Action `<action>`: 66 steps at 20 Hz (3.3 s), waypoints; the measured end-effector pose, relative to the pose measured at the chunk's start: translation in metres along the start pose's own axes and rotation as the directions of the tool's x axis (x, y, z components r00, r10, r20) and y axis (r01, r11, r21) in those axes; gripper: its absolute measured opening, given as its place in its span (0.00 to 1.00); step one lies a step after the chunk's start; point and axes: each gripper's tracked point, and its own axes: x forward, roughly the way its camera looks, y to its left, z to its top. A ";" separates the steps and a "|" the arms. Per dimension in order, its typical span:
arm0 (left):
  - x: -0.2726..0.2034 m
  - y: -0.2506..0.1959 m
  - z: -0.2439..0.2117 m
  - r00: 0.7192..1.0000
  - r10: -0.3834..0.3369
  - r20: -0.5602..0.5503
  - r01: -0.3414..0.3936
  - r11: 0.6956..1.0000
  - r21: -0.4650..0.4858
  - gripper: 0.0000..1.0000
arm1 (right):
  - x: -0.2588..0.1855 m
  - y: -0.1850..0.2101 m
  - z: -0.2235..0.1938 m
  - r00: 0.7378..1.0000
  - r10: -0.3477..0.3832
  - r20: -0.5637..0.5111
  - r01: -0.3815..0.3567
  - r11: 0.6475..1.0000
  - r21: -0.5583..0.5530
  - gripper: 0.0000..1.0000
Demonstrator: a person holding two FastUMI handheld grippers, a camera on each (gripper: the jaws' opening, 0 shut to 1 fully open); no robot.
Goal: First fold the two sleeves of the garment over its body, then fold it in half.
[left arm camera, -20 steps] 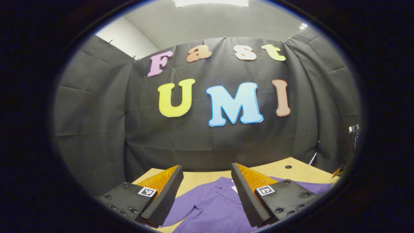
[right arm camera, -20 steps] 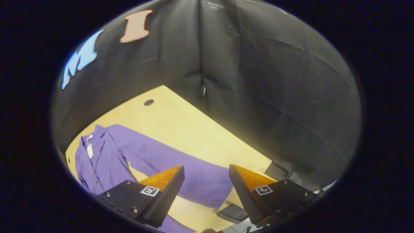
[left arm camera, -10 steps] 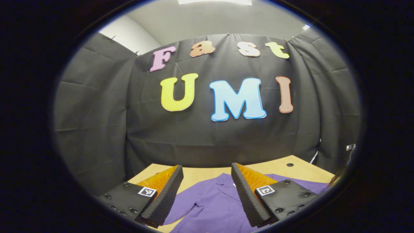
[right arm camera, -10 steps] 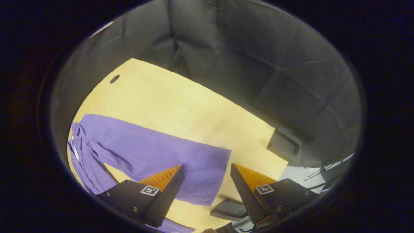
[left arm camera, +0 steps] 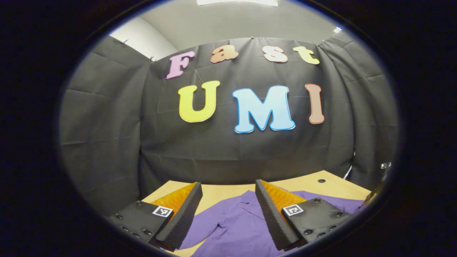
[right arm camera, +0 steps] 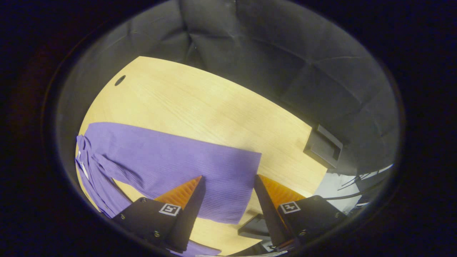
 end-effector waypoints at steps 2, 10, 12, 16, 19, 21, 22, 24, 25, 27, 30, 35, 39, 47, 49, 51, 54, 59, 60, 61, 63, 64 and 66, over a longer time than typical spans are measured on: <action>-0.001 -0.001 0.001 1.000 -0.006 0.003 0.006 1.000 -0.005 0.94 | 0.000 0.000 0.001 1.000 0.000 0.002 0.000 0.999 0.036 0.52; -0.013 0.008 0.002 1.000 0.004 0.020 -0.004 1.000 -0.010 0.94 | -0.003 0.012 0.013 0.993 0.106 0.051 -0.110 0.990 0.083 0.02; -0.016 0.012 0.004 1.000 0.014 0.025 -0.013 1.000 -0.009 0.94 | -0.021 0.028 0.025 0.977 0.193 0.094 -0.206 0.968 0.146 0.02; -0.021 0.016 0.003 0.999 0.027 0.024 -0.027 0.999 -0.023 0.94 | -0.080 0.066 0.045 0.921 0.348 0.177 -0.369 0.923 0.110 0.01; -0.022 0.014 0.005 0.999 0.021 0.027 -0.021 0.999 -0.025 0.94 | -0.126 0.105 0.062 0.863 0.446 0.237 -0.472 0.879 0.062 0.01; -0.021 0.012 0.008 0.999 0.014 0.035 -0.013 1.000 -0.025 0.94 | -0.157 0.134 0.070 0.816 0.519 0.254 -0.545 0.838 0.036 0.01; -0.021 0.011 0.007 0.999 0.012 0.035 -0.011 1.000 -0.023 0.94 | -0.169 0.147 0.073 0.792 0.551 0.262 -0.573 0.819 0.010 0.01; -0.022 0.012 0.007 0.999 0.010 0.038 -0.010 1.000 -0.020 0.94 | -0.195 0.172 0.076 0.751 0.597 0.282 -0.605 0.793 -0.067 0.02; -0.022 0.013 0.008 0.999 0.013 0.040 -0.012 1.000 -0.019 0.94 | -0.208 0.184 0.077 0.733 0.615 0.291 -0.613 0.782 -0.110 0.02; -0.024 0.018 0.009 0.999 0.022 0.043 -0.021 1.000 -0.017 0.94 | -0.234 0.207 0.074 0.685 0.664 0.298 -0.635 0.745 -0.201 0.02; -0.027 0.027 0.003 0.998 0.043 0.034 -0.043 0.999 -0.017 0.94 | -0.269 0.243 0.053 0.620 0.731 0.284 -0.641 0.681 -0.355 0.01; -0.030 0.050 -0.005 0.996 0.082 0.014 -0.082 0.996 -0.028 0.94 | -0.275 0.277 0.002 0.595 0.776 0.209 -0.585 0.597 -0.550 0.01; -0.034 0.062 -0.017 0.996 0.084 -0.003 -0.084 0.995 -0.052 0.94 | -0.276 0.299 -0.059 0.573 0.815 0.090 -0.579 0.480 -0.659 0.02; -0.036 0.098 -0.030 0.990 0.138 -0.033 -0.140 0.988 -0.059 0.94 | -0.244 0.307 -0.141 0.615 0.788 -0.039 -0.490 0.343 -0.802 0.01; -0.035 0.104 -0.037 0.988 0.146 -0.054 -0.149 0.987 -0.059 0.94 | -0.230 0.306 -0.153 0.643 0.764 -0.052 -0.456 0.328 -0.828 0.01; -0.035 0.108 -0.043 0.987 0.145 -0.070 -0.151 0.986 -0.077 0.94 | -0.213 0.305 -0.165 0.672 0.738 -0.062 -0.418 0.309 -0.854 0.01; -0.037 0.115 -0.050 0.984 0.152 -0.091 -0.160 0.982 -0.095 0.94 | -0.195 0.308 -0.184 0.693 0.716 -0.081 -0.393 0.282 -0.875 0.02; -0.039 0.128 -0.059 0.977 0.183 -0.109 -0.194 0.976 -0.103 0.94 | -0.174 0.307 -0.210 0.728 0.671 -0.141 -0.402 0.251 -0.881 0.03; -0.039 0.130 -0.063 0.975 0.189 -0.115 -0.201 0.974 -0.104 0.94 | -0.173 0.307 -0.218 0.726 0.666 -0.170 -0.421 0.236 -0.876 0.05; -0.039 0.133 -0.067 0.973 0.195 -0.122 -0.208 0.972 -0.106 0.94 | -0.173 0.308 -0.226 0.726 0.660 -0.195 -0.438 0.224 -0.871 0.05; -0.039 0.138 -0.071 0.969 0.209 -0.132 -0.224 0.968 -0.112 0.94 | -0.174 0.308 -0.229 0.726 0.656 -0.204 -0.441 0.217 -0.871 0.08; -0.040 0.139 -0.073 0.967 0.216 -0.136 -0.232 0.966 -0.115 0.94 | -0.172 0.307 -0.233 0.726 0.655 -0.211 -0.445 0.213 -0.870 0.08; -0.040 0.140 -0.076 0.964 0.224 -0.140 -0.242 0.963 -0.121 0.94 | -0.172 0.307 -0.237 0.721 0.655 -0.226 -0.455 0.201 -0.867 0.14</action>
